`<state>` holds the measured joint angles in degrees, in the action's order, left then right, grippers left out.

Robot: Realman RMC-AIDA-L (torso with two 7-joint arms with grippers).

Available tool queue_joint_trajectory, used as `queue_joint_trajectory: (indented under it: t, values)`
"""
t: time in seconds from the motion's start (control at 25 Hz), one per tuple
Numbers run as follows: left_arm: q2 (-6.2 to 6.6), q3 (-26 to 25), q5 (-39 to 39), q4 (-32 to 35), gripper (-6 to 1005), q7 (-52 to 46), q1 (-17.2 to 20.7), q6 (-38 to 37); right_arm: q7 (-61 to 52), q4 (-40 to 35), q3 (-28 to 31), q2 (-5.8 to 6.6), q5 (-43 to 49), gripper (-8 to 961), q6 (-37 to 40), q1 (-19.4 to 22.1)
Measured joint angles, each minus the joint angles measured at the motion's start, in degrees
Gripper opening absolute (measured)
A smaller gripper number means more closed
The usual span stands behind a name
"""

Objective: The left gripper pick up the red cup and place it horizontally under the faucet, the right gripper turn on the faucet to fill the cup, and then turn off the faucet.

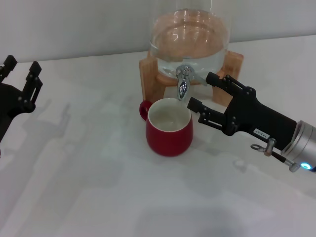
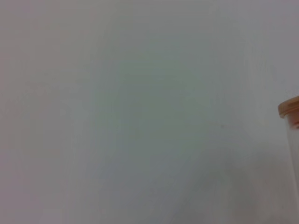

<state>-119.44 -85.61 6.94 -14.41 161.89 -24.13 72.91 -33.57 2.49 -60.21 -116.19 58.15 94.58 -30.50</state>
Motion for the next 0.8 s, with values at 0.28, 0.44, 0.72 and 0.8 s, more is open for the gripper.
queue_joint_trajectory:
  t: [0.28,0.44,0.72,0.8]
  values:
    - [0.0,-0.03,0.0,0.0,515,0.0,-0.08,0.0,-0.09,0.06,0.01,0.0,0.04,842,0.71,0.0]
    - [0.0,0.0,0.0,0.0,515,0.0,-0.15,0.01,-0.29,0.06,0.01,0.0,0.04,842,0.98,0.0]
    - [0.0,0.0,0.0,0.0,515,0.0,-0.32,0.04,-0.41,-0.04,0.01,0.0,0.14,842,1.04,0.0]
    - [0.0,0.0,0.0,0.0,515,0.0,-0.32,0.04,-0.41,-0.15,0.11,0.0,0.15,842,1.05,0.0]
